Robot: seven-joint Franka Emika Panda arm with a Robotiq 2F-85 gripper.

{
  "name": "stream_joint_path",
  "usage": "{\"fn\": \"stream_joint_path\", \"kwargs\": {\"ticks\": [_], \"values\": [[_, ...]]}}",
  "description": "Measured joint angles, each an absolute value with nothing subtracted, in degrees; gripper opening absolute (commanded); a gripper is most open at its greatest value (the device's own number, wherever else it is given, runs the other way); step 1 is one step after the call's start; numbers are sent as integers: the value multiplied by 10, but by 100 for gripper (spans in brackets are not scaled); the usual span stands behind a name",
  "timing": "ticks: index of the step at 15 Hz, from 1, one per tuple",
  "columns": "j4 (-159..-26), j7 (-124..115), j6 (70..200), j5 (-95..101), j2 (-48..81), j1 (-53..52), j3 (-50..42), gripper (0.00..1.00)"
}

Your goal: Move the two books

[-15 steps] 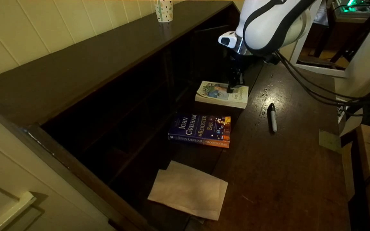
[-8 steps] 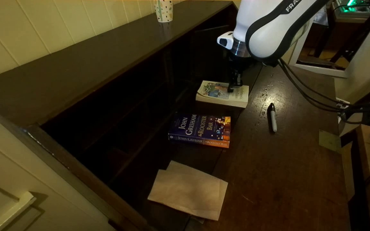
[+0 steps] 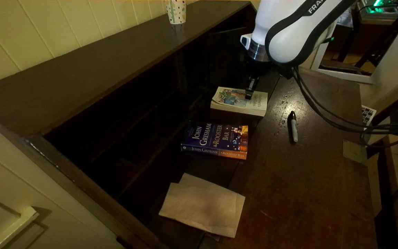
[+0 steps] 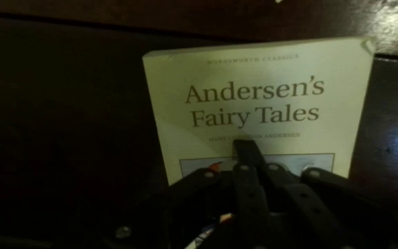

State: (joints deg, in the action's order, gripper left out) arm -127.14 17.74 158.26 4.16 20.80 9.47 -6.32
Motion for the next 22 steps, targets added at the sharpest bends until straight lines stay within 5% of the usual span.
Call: {"fn": "stream_joint_path", "kwargs": {"ticks": [22], "values": [[-1365,-201,1589,58,169,62,-241,0]]}}
